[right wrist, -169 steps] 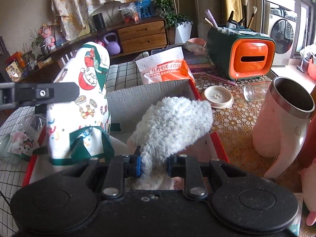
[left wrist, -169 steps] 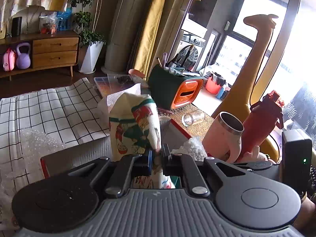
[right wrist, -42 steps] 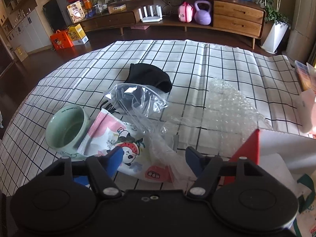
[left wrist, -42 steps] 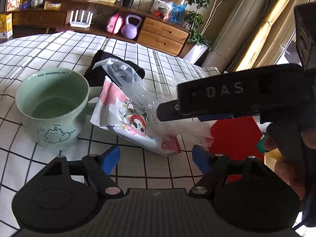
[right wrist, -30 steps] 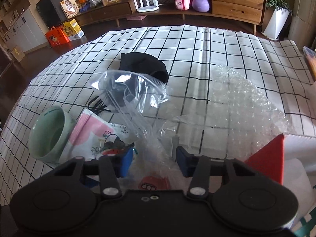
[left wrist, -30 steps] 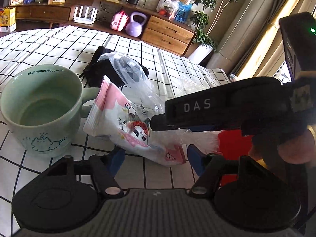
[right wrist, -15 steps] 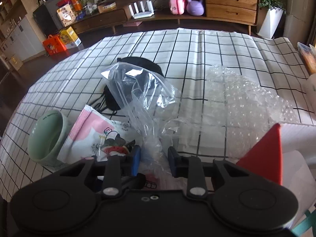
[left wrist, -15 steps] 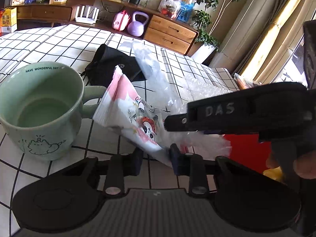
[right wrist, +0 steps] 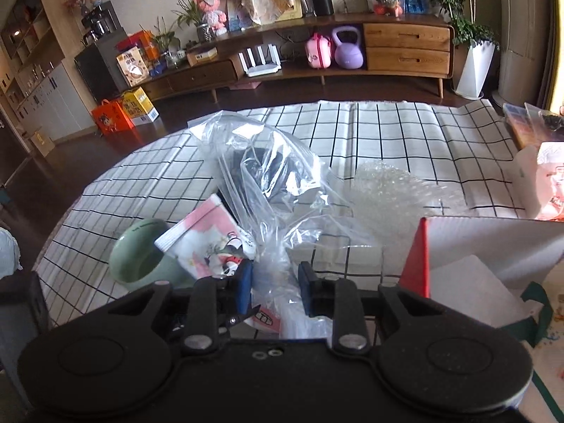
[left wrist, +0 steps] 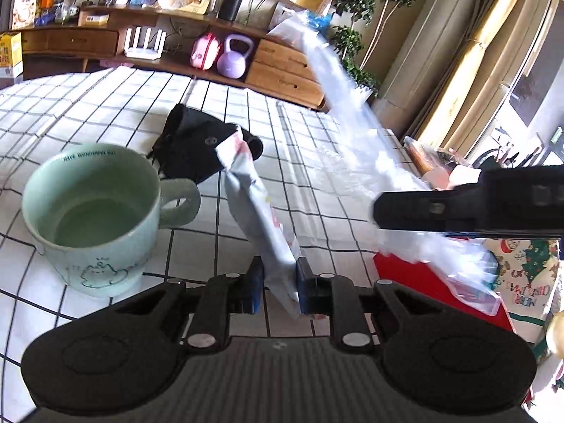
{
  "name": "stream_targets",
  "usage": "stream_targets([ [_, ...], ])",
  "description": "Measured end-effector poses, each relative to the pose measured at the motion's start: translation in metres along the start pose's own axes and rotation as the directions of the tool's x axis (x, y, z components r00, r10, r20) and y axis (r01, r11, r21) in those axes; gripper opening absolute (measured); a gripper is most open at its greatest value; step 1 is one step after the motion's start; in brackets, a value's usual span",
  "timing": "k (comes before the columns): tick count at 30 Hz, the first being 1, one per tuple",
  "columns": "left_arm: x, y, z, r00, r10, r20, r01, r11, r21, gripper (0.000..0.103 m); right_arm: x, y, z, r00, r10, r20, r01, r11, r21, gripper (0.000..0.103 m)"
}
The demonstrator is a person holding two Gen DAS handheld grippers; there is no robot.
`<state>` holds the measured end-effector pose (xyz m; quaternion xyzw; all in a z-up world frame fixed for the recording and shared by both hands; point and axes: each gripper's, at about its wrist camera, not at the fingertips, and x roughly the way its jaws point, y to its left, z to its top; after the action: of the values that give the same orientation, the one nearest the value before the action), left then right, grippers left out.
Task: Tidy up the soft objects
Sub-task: 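Lift and carry the panda packet and zip bag over the red shoebox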
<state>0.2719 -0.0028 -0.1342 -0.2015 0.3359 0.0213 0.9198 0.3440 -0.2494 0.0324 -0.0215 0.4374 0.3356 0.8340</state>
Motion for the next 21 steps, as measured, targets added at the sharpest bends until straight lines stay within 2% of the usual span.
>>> stream_targets([
  [10, -0.036, 0.0, 0.005, 0.998, -0.054, 0.018, 0.054, 0.998, 0.023, 0.018, -0.07, -0.002, -0.011, 0.997, 0.032, 0.069, -0.031, 0.999, -0.016, 0.027],
  [15, -0.062, 0.0, 0.013, 0.995, -0.096, 0.007, 0.096, 0.995, 0.013, 0.018, -0.106, -0.011, -0.02, 0.995, -0.001, 0.099, 0.002, 1.0, -0.011, 0.027],
  [21, -0.096, -0.011, 0.022, 0.986, -0.169, -0.013, 0.17, 0.984, 0.053, 0.018, -0.141, -0.026, -0.036, 0.99, -0.054, 0.13, 0.052, 0.998, 0.02, 0.027],
])
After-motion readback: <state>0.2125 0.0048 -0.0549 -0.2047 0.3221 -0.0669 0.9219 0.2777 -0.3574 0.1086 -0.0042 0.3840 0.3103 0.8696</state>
